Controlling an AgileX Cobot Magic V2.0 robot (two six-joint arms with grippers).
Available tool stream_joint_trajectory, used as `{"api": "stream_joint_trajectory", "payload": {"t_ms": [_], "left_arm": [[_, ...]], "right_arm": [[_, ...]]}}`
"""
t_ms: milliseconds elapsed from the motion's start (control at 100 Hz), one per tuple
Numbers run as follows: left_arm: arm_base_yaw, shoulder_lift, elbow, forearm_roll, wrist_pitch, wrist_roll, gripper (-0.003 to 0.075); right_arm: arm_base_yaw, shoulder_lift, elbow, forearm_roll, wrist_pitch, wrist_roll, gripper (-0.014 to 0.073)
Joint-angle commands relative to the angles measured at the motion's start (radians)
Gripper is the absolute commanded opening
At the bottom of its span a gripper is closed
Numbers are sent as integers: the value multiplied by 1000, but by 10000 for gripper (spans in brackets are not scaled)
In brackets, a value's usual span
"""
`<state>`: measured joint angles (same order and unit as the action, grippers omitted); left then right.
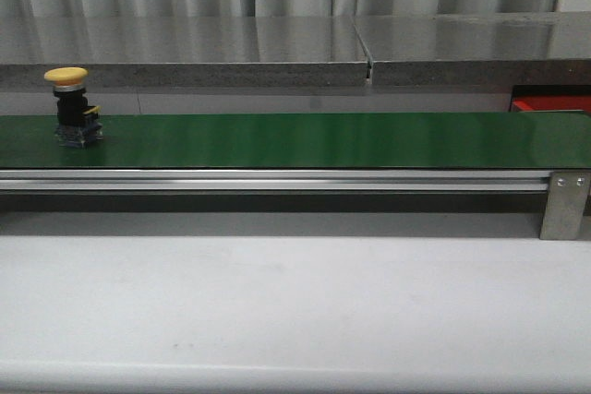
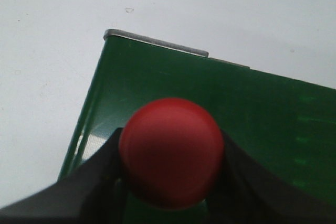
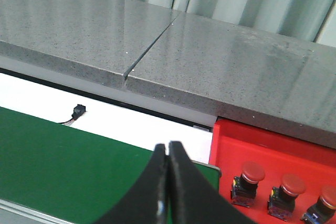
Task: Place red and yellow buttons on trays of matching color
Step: 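Set the red button on the belt behind the yellow one and release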
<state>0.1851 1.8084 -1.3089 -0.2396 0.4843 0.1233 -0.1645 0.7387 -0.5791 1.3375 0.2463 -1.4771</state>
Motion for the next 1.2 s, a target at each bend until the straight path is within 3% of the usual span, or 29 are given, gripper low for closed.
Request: {"api": "stream_joint_trajectory", "payload": {"t_ms": [0, 70, 140, 210, 350, 440, 760, 1190], "left_arm": [[-7, -46, -20, 0, -59, -2, -18], [-9, -42, -20, 0, -57, -2, 1], [-9, -40, -20, 0, -57, -2, 83], [-9, -40, -20, 0, -57, -2, 218], [-11, -40, -20, 0, -55, -2, 582], [-18, -40, -20, 0, -57, -2, 697], [-63, -97, -22, 2, -94, -2, 669], [-70, -389, 23, 2, -80, -2, 669]], "right_arm": [[1, -6, -27, 22, -19, 2, -59], [1, -6, -27, 22, -19, 2, -59], [1, -6, -27, 22, -19, 2, -59], [1, -6, -27, 22, -19, 2, -59], [1, -6, -27, 22, -19, 2, -59], [1, -6, -27, 22, -19, 2, -59], [1, -6, -27, 22, -19, 2, -59], [1, -6, -27, 22, -19, 2, -59]]}}
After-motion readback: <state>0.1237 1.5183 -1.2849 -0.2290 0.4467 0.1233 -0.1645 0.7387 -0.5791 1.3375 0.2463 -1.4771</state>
